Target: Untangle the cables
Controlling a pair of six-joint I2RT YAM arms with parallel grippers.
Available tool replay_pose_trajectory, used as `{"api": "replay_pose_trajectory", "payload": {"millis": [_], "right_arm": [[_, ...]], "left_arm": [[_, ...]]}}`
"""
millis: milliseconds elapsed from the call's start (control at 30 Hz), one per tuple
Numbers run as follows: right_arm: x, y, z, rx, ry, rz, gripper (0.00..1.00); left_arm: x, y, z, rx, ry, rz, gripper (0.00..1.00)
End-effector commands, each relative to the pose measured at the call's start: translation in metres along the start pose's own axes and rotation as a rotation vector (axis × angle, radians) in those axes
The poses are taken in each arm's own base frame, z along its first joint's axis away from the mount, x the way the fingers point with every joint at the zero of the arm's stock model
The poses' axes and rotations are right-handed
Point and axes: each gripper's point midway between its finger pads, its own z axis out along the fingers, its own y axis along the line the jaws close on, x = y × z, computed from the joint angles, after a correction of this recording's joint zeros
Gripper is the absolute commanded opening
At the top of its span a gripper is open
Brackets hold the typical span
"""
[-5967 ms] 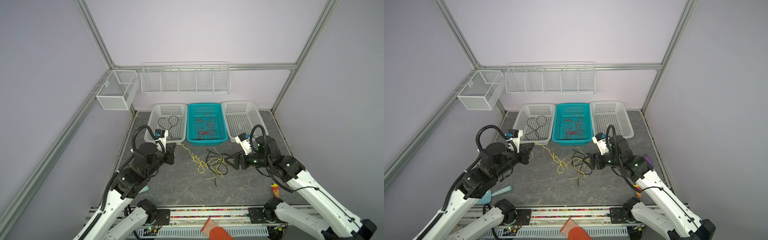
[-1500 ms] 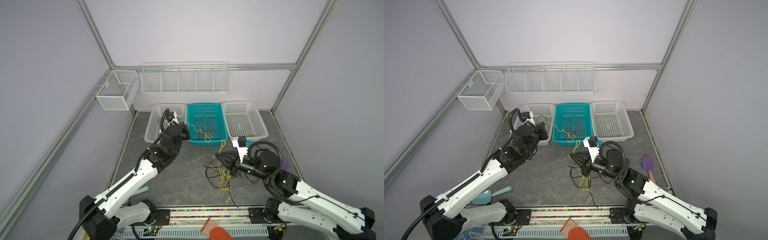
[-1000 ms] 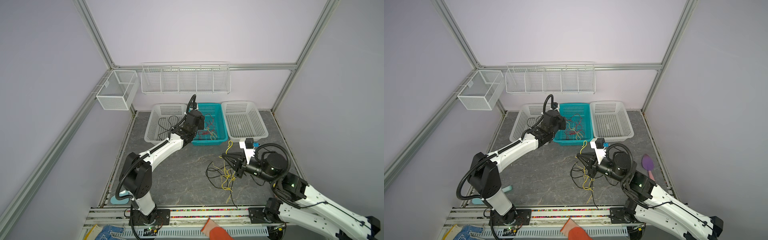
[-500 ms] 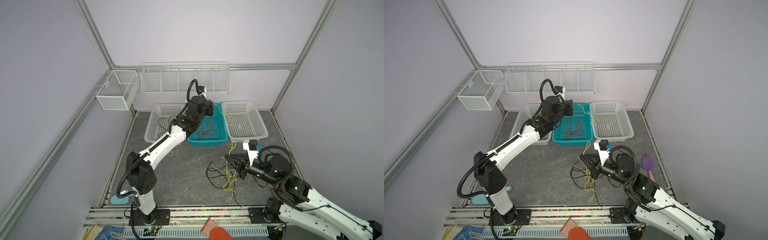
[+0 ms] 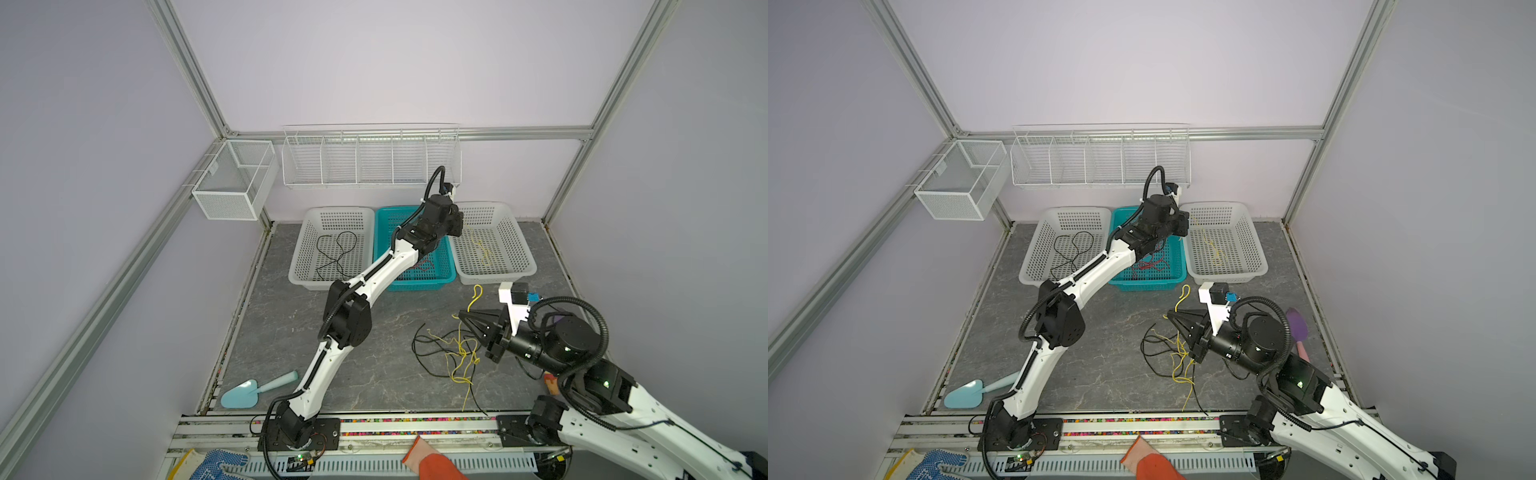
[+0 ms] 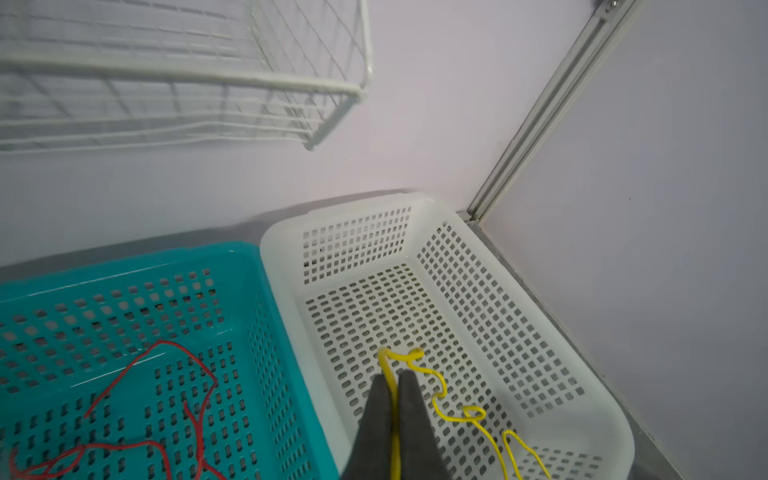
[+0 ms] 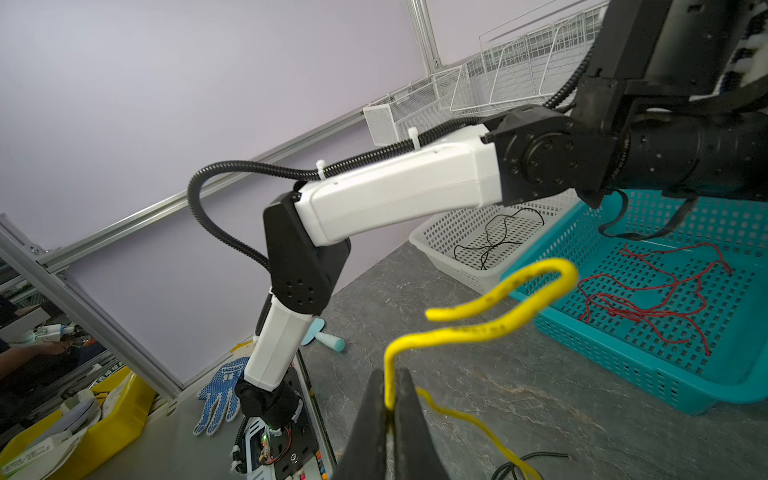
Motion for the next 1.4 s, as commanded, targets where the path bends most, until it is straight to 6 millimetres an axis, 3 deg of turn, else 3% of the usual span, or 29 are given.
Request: {"api": "replay_pose_trajectory", "payload": {"millis": [0, 67, 267, 433, 600, 700, 833, 967, 1100, 1233, 1367], "right_arm": [[-0.005, -0.003, -0.008, 0.022, -0.029, -0.004, 0.07], [-0.006, -0.003, -0.011, 0.027, -0.033, -0.008, 0.07], [-0.009, -0.009, -0.013, 0.060, -0.046, -0.008, 0.07], [-0.011, -0.009, -0.009, 0.057, -0.061, 0.005, 0.07], [-0.015, -0.007, -0.008, 0.046, -0.078, 0.013, 0.07], [-0.016, -0.008, -0.011, 0.056, -0.083, 0.019, 0.07], [-0.020, -0.015, -0.018, 0.106, -0.100, 0.025, 0.07], [-0.025, -0.021, -0.022, 0.143, -0.117, 0.030, 0.07], [-0.030, -0.028, -0.024, 0.190, -0.132, 0.034, 0.06], [-0.038, -0.035, -0.022, 0.233, -0.154, 0.041, 0.06], [-0.045, -0.038, -0.014, 0.253, -0.149, 0.051, 0.06]], "left_arm": [[-0.002, -0.016, -0.006, 0.029, 0.024, 0.025, 0.11], [-0.002, -0.018, -0.007, 0.036, 0.025, 0.028, 0.27], [-0.030, -0.040, -0.033, 0.108, -0.006, 0.050, 0.59], [-0.049, -0.066, -0.059, 0.224, -0.040, 0.043, 0.60], [-0.033, -0.088, -0.058, 0.265, 0.013, 0.047, 0.60], [-0.034, -0.081, -0.060, 0.248, 0.010, -0.008, 0.60], [-0.043, -0.056, -0.087, 0.185, -0.047, -0.086, 0.62], [-0.020, -0.025, -0.133, 0.162, -0.069, -0.188, 0.62], [0.029, -0.008, -0.180, 0.171, -0.039, -0.271, 0.62], [0.079, -0.007, -0.221, 0.224, 0.002, -0.345, 0.62], [0.122, -0.027, -0.252, 0.299, 0.048, -0.351, 0.62]]}}
